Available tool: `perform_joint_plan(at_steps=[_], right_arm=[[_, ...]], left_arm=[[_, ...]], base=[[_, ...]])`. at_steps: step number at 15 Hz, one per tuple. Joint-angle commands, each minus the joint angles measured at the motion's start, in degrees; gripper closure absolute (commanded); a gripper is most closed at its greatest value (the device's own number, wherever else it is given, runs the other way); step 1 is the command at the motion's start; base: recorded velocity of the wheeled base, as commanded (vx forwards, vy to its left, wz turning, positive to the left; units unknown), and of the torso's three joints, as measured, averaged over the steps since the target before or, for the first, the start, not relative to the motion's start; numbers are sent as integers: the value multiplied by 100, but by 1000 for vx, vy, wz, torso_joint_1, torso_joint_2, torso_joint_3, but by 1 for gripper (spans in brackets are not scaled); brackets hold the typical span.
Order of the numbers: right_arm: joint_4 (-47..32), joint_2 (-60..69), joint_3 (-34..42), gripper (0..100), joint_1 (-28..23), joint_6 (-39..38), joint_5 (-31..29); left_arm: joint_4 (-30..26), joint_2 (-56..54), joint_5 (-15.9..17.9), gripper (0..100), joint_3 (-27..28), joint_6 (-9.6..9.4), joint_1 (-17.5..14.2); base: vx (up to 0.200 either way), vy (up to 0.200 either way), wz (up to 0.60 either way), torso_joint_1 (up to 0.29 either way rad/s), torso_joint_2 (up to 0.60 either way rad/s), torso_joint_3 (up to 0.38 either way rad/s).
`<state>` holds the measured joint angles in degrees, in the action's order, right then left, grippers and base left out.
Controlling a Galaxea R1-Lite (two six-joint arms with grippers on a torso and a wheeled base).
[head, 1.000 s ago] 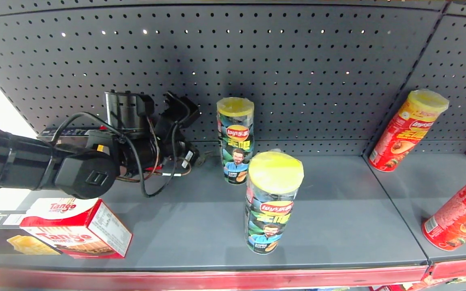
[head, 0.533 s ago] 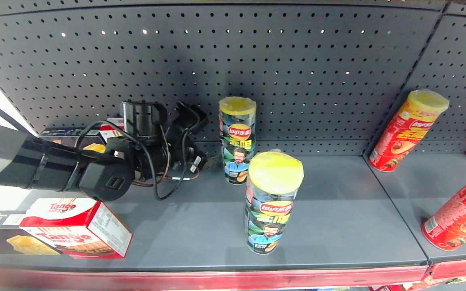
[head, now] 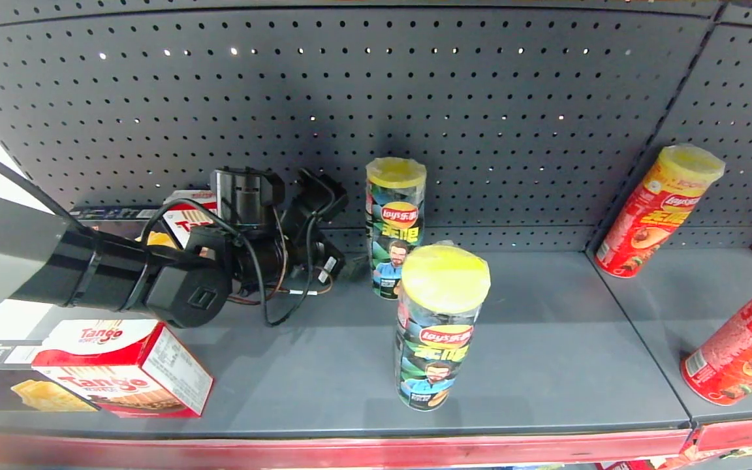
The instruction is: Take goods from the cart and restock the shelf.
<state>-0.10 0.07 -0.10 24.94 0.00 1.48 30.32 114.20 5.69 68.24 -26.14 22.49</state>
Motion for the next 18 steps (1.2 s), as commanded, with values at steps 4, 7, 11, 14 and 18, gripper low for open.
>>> perform_joint_plan(at_steps=[4,7,11,14,18], right_arm=[[1,-7,10,0,2,0,2],[1,-7,1,0,2,0,2],[1,-7,1,0,2,0,2],[1,-7,1,0,2,0,2],[1,-7,10,0,2,18,19]], left_arm=[[0,102,2,0,66,3,80],[0,102,11,0,66,3,89],[0,102,11,0,58,3,89],[-8,-170,2,0,49,30,10],[-87,-1251,-165,0,-215,188,-263]], base=[[0,0,0,0,0,0],[0,0,0,0,0,0],[0,0,0,0,0,0],[0,0,0,0,0,0],[0,0,0,0,0,0]])
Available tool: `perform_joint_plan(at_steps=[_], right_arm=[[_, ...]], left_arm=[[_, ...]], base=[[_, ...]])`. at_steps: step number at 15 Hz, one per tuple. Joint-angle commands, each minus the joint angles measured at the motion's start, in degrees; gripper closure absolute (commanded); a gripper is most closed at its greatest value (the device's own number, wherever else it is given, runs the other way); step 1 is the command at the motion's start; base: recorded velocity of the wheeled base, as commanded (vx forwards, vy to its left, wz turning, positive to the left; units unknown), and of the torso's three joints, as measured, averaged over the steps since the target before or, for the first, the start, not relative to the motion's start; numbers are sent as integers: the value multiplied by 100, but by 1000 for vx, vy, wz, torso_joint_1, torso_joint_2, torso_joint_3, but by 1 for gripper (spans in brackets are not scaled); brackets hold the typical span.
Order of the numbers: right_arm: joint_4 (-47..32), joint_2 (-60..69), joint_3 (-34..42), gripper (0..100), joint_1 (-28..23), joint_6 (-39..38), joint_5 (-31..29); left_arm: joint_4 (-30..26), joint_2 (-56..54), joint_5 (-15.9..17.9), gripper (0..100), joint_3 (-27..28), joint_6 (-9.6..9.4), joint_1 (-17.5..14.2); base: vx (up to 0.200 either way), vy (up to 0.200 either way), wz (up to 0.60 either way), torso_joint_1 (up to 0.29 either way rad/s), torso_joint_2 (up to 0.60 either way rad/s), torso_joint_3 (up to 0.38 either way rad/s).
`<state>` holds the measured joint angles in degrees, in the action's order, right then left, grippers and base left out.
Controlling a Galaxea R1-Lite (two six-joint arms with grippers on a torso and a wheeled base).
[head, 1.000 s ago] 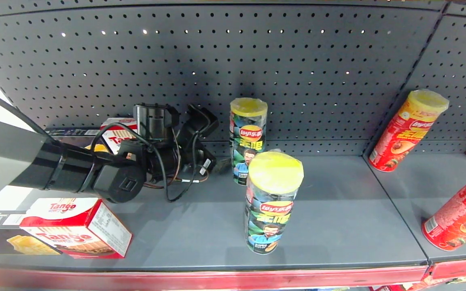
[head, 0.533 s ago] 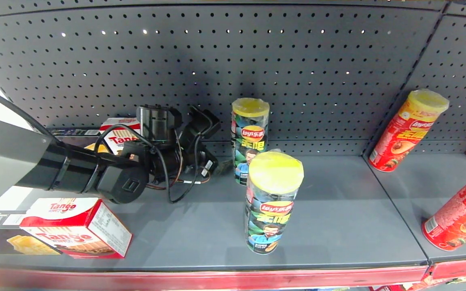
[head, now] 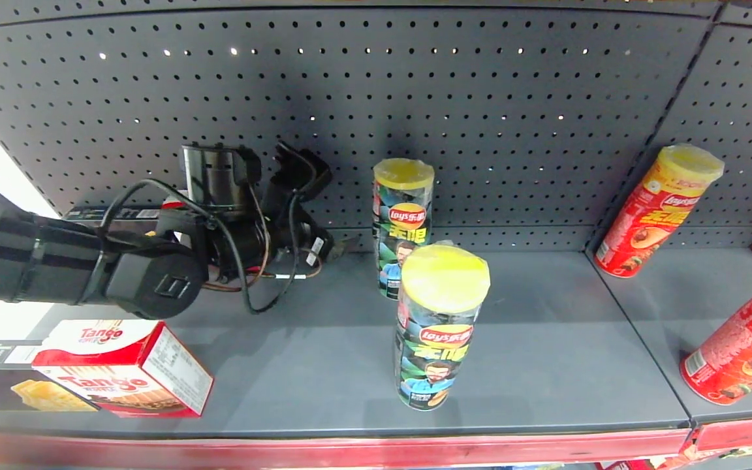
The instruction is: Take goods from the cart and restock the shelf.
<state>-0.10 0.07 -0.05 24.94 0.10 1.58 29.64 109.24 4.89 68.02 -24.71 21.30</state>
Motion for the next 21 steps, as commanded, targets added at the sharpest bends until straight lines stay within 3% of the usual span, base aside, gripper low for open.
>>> perform_joint_plan(at_steps=[1,4,6,10,11,17,21], right_arm=[[1,-7,-4,0,19,-1,0],[1,-95,5,0,28,-19,-18],[1,-491,-4,0,-640,-54,0],[36,-341,-74,0,-719,113,35],[133,-746,-962,0,-780,87,132],[186,-3417,-2649,0,-350,623,1371],[238,-4701,-3027,0,345,667,1248]], left_arm=[[-63,-1089,-111,0,-395,45,-152],[-380,-2170,-471,0,-1186,54,-152],[-388,-2759,-524,0,-1687,195,-152],[-397,-3365,-489,0,-1995,212,-477],[-397,-3418,-480,0,-1986,221,-548],[-327,-3462,-489,0,-2162,414,-565],[-177,-3647,-480,0,-2434,414,-662]], base=[[0,0,0,0,0,0],[0,0,0,0,0,0],[0,0,0,0,0,0],[0,0,0,0,0,0],[0,0,0,0,0,0],[0,0,0,0,0,0],[0,0,0,0,0,0]])
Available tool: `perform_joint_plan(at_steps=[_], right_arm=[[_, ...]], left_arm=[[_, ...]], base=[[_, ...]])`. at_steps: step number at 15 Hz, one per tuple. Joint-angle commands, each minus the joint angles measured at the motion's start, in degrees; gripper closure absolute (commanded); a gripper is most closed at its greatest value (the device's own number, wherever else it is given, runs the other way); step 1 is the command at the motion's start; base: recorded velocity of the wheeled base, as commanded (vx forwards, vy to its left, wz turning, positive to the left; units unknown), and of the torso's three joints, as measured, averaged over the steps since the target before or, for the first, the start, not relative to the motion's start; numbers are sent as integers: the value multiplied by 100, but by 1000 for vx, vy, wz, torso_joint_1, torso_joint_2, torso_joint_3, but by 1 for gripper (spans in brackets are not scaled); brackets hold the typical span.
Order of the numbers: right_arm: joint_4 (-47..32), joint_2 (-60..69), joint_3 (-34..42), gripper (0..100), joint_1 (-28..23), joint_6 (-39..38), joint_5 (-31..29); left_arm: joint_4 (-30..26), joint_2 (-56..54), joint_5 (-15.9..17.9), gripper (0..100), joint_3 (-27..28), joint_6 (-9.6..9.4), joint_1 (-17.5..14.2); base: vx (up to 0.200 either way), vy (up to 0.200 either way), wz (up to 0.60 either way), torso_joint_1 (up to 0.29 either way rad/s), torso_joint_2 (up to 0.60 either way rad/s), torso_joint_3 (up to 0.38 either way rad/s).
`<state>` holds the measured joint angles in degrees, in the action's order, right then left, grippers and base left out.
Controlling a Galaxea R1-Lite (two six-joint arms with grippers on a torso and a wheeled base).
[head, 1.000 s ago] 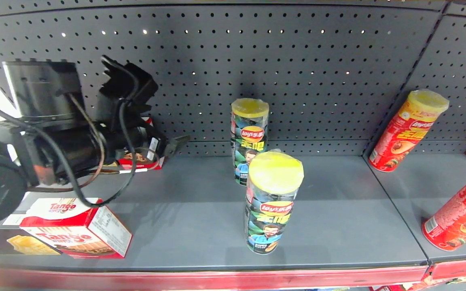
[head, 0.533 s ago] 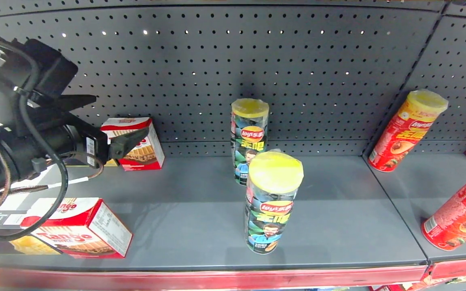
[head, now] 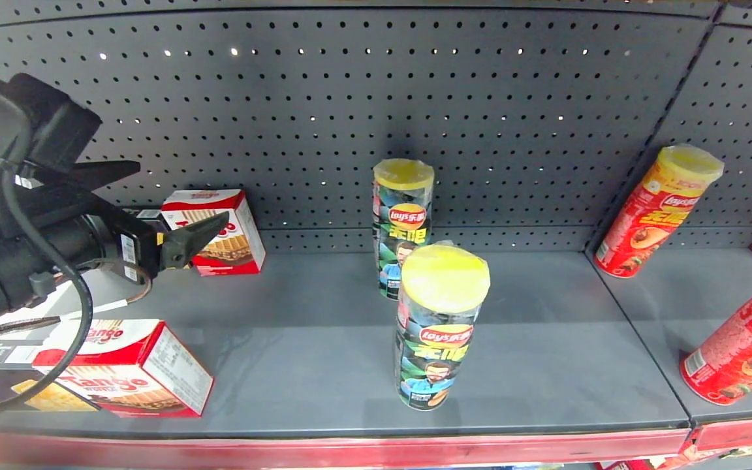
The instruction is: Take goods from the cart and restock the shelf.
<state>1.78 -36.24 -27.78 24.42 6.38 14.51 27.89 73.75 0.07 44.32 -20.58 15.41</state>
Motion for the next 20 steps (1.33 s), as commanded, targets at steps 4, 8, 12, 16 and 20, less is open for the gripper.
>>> perform_joint_plan(at_steps=[4,8,12,16,20], right_arm=[[754,-2220,-377,0,951,-40,-651],[1527,-3433,-474,0,1171,-110,-958],[1712,-4084,-702,0,1250,-101,-1046],[1729,-4391,-764,0,1276,-110,-1372],[1729,-4734,-1063,0,1425,-110,-1380]], left_arm=[[-12,-300,19,0,-73,10,-328],[-12,-291,10,0,-64,98,-328],[-21,-265,10,0,6,107,-354],[-21,-256,19,0,6,107,-354],[-3,-195,19,0,32,133,-354]], base=[[0,0,0,0,0,0],[0,0,0,0,0,0],[0,0,0,0,0,0],[0,0,0,0,0,0],[0,0,0,0,0,0]])
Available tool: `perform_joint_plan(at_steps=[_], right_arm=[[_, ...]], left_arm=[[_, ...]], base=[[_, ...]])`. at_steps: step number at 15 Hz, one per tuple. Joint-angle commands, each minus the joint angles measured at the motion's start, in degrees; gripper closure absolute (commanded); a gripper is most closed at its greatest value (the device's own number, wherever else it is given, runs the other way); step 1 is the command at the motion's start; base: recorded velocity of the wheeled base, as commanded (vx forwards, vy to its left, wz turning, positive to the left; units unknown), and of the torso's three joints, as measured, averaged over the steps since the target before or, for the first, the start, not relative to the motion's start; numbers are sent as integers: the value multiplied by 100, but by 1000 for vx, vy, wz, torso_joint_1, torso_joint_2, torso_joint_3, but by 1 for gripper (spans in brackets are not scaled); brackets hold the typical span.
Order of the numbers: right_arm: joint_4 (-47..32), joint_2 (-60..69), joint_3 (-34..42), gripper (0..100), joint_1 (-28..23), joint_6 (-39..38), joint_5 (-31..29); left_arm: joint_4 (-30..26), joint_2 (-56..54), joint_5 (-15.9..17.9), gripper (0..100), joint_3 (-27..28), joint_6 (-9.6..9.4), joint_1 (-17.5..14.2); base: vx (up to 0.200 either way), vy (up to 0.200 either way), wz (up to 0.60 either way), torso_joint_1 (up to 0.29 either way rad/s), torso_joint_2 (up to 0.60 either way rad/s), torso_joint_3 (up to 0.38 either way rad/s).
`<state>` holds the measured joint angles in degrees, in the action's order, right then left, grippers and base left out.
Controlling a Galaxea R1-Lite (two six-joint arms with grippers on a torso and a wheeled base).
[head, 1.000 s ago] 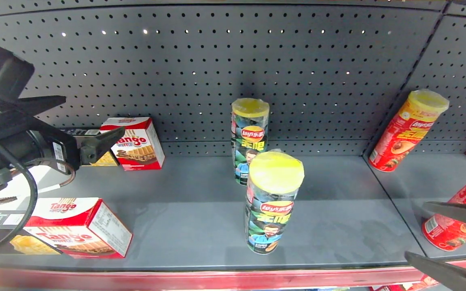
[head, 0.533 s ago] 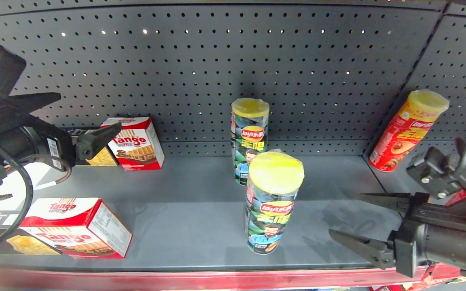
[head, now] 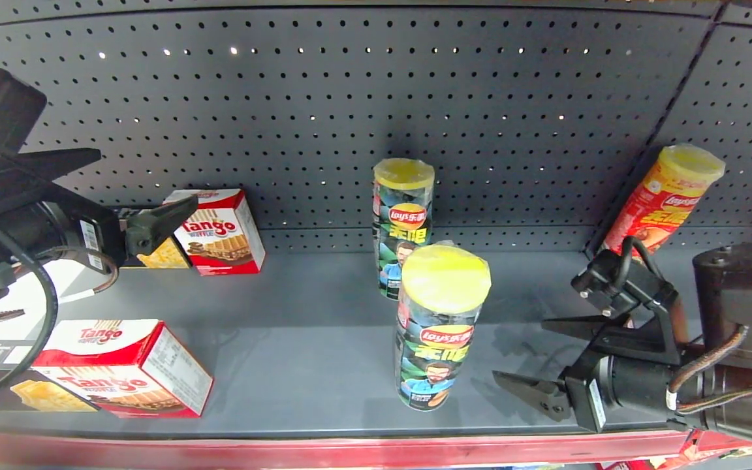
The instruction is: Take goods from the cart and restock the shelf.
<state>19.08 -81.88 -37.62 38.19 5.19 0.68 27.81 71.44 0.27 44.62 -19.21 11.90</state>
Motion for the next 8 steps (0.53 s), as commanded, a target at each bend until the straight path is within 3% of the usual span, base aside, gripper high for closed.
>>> perform_joint_plan(at_steps=[1,8], right_arm=[[-1,-249,-105,0,83,8,2],[17,-759,-474,0,162,8,2]], left_arm=[[5,37,0,0,12,-4,-3],[14,55,0,0,3,67,-3]], base=[[0,0,0,0,0,0],[0,0,0,0,0,0]])
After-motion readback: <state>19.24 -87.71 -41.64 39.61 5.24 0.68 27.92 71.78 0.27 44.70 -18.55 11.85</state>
